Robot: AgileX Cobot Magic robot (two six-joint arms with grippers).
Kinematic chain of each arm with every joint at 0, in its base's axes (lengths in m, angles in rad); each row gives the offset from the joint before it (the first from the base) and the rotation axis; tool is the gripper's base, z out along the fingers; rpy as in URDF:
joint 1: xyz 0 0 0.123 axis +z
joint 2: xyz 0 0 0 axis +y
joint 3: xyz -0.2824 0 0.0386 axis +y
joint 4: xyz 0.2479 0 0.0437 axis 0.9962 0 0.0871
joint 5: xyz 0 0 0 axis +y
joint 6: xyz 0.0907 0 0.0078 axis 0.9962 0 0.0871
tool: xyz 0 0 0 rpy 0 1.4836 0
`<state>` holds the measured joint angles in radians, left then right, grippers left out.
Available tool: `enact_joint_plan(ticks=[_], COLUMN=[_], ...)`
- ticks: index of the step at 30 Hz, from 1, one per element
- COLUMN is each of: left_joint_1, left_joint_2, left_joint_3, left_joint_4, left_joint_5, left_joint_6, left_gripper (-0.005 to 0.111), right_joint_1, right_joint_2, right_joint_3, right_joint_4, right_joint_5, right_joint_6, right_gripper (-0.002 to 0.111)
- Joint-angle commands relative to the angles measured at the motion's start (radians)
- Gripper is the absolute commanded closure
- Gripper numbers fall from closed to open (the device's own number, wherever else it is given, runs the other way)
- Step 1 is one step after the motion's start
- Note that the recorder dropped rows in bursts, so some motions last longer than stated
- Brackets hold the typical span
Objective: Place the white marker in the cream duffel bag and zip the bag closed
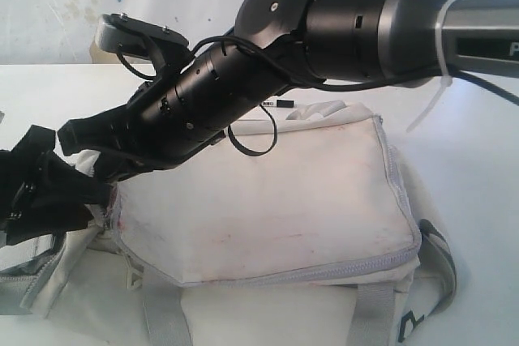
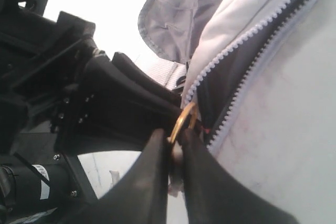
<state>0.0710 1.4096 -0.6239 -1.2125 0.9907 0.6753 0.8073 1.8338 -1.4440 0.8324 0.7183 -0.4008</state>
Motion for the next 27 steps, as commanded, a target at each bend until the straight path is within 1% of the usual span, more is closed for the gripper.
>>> enact_joint_plan(ticks=[1, 4, 8, 9, 10, 11, 12, 13, 14, 19, 22, 27], left_joint_1=[-0.004, -0.017, -0.066, -0.082, -0.082, -0.082, -0.082, -0.082, -0.082, -0.082, -0.079, -0.015], left_joint_2=[-0.006, -0.006, -0.006, -0.006, -0.006, -0.006, -0.006, -0.006, -0.006, -0.006, -0.006, -0.006], left_joint_3=[0.006, 0.006, 0.006, 0.006, 0.006, 0.006, 0.006, 0.006, 0.006, 0.006, 0.006, 0.006], left_joint_4=[0.0, -0.009, 0.002, -0.012, -0.016, -0.019, -0.021, -0.024, -0.027, -0.057, -0.138, -0.198], left_joint_5=[0.013, -0.01, -0.089, -0.093, -0.103, -0.135, -0.134, -0.122, -0.111, -0.063, -0.07, -0.048], left_joint_6=[-0.009, -0.025, -0.029, -0.027, -0.021, -0.021, -0.021, -0.021, -0.019, -0.021, -0.024, -0.044], left_gripper=[0.057, 0.057, 0.06, 0.066, 0.071, 0.083, 0.088, 0.103, 0.107, 0.107, 0.107, 0.107], right_joint_1=[0.0, 0.0, 0.0, 0.0, 0.0, 0.0, 0.0, 0.0, 0.0, 0.0, 0.0, 0.0], right_joint_2=[-0.009, -0.009, -0.009, -0.009, -0.009, -0.009, -0.009, -0.009, -0.009, -0.009, -0.009, -0.009], right_joint_3=[0.001, 0.001, 0.001, 0.001, 0.001, 0.001, 0.001, 0.001, 0.001, 0.001, 0.001, 0.001], right_joint_4=[0.007, 0.007, 0.007, 0.007, 0.007, 0.005, 0.005, 0.005, 0.005, 0.005, 0.005, -0.031], right_joint_5=[-0.013, -0.013, -0.013, -0.011, -0.011, -0.005, -0.003, -0.003, -0.003, 0.024, 0.1, 0.195], right_joint_6=[0.004, 0.004, 0.004, 0.004, 0.004, 0.004, 0.004, 0.004, 0.004, 0.004, 0.004, 0.004], right_gripper=[0.108, 0.108, 0.108, 0.108, 0.108, 0.108, 0.108, 0.108, 0.108, 0.108, 0.108, 0.108])
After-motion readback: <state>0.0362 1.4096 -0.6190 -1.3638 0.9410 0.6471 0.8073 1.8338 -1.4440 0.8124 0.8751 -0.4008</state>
